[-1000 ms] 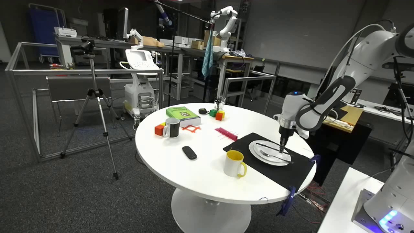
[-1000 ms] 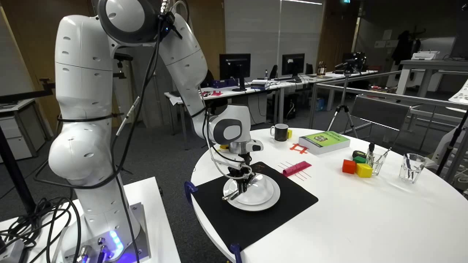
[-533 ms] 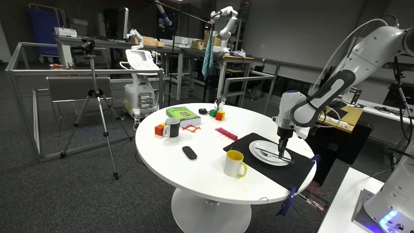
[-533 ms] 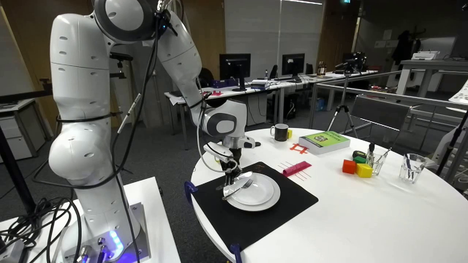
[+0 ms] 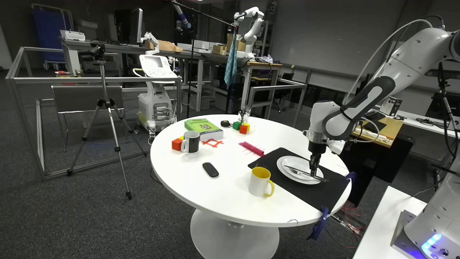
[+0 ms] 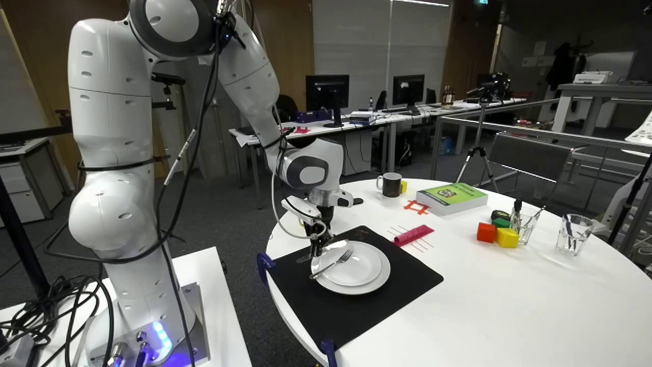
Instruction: Move the knife to the left of the fork
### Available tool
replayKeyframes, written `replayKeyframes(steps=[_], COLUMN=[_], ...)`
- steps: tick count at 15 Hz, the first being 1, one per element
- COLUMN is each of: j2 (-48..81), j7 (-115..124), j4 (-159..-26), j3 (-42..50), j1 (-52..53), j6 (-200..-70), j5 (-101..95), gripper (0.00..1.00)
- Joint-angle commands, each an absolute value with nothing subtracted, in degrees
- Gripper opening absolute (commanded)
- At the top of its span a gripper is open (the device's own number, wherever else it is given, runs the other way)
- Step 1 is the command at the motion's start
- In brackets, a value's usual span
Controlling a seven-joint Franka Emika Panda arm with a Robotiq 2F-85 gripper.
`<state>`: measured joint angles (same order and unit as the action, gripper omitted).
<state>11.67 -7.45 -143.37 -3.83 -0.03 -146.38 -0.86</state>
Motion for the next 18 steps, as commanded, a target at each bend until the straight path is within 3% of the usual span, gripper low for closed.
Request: replayKeyframes(steps=[1,18], j2=[11.77,17.38], j7=[-6.8,-8.94], j4=[-142.21,-138.47], j3=[-3.15,-2.99], j1=[0.17,-0.3], j6=[-144.54,-144.27], j5=[-0.47,-1.08], gripper=[0.04,0.04])
